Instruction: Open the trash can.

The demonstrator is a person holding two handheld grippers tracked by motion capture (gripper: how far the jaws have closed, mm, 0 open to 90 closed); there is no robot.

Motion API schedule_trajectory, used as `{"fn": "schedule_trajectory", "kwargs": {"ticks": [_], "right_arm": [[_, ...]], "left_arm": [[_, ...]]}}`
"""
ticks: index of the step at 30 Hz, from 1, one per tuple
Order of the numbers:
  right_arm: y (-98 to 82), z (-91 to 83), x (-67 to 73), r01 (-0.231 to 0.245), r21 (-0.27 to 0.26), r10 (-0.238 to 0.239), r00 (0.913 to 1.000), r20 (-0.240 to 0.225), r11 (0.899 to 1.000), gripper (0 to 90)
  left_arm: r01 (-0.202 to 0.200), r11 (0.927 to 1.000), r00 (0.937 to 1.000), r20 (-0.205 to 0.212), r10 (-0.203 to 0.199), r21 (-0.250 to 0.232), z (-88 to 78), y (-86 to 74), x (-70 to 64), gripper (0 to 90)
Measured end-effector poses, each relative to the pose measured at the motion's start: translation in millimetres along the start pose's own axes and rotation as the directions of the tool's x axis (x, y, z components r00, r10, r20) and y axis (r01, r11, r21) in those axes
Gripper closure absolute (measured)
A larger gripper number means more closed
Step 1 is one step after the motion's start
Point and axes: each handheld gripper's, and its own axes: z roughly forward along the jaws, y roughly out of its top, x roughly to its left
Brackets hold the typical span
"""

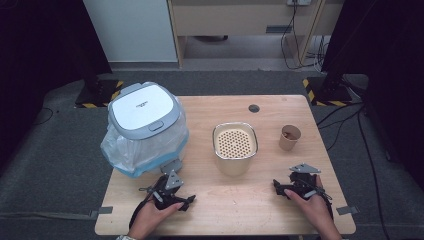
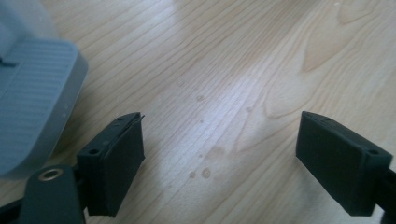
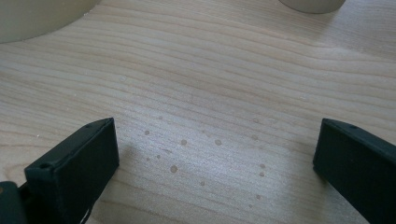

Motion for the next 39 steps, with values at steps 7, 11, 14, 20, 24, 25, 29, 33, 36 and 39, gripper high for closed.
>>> {"fn": "schedule_trajectory", "kwargs": {"ticks": [7, 11, 14, 20, 24, 25, 29, 33, 36, 39], "right_arm": [[0.1, 0.1, -0.2, 0.003, 0.0, -0.003, 1.0, -0.002, 1.0, 0.6], [0.0, 0.0, -0.1, 0.003, 0.0, -0.003, 1.0, -0.003, 1.0, 0.6], [0.1, 0.1, -0.3, 0.004, 0.0, -0.004, 1.0, -0.004, 1.0, 0.6], [0.1, 0.2, -0.4, 0.005, 0.0, -0.005, 1.0, -0.004, 1.0, 0.6], [0.1, 0.1, -0.4, 0.005, 0.0, -0.005, 1.0, -0.005, 1.0, 0.6], [0.1, 0.1, -0.4, 0.005, 0.0, -0.005, 1.0, -0.004, 1.0, 0.6], [0.1, 0.1, -0.3, 0.005, 0.0, -0.005, 1.0, -0.004, 1.0, 0.6], [0.1, 0.1, -0.3, 0.005, 0.0, -0.005, 1.0, -0.004, 1.0, 0.6], [0.1, 0.1, -0.3, 0.005, 0.0, -0.005, 1.0, -0.004, 1.0, 0.6], [0.1, 0.1, -0.3, 0.005, 0.0, -0.005, 1.0, -0.004, 1.0, 0.6]], "left_arm": [[0.014, 0.9989, 0.9998, -0.01, -0.015, -0.044, -14.3, 4.2, -0.2, 16.2], [0.03, 0.9947, 0.9995, -0.003, -0.031, -0.098, -28.6, 9.8, 1.0, 18.6], [0.027, 0.9915, 0.9996, -0.005, -0.027, -0.127, -36.4, 15.2, 1.3, 24.5], [0.044, 0.9828, 0.9977, -0.043, -0.052, -0.18, -50.5, 26.4, 4.6, 46.6], [0.089, 0.9798, 0.9903, -0.09, -0.106, -0.179, -51.9, 30.1, 12.6, 63.6], [0.091, 0.9801, 0.9883, -0.105, -0.111, -0.176, -51.0, 30.4, 13.9, 66.1], [0.085, 0.9832, 0.9823, -0.151, -0.11, -0.161, -46.3, 30.3, 22.1, 78.0], [0.097, 0.9841, 0.9739, -0.19, -0.125, -0.149, -40.4, 29.8, 33.5, 85.6], [0.089, 0.9866, 0.9699, -0.213, -0.117, -0.136, -35.9, 28.3, 37.1, 87.8], [0.075, 0.9886, 0.9652, -0.239, -0.105, -0.13, -31.7, 26.8, 36.9, 89.0]]}}
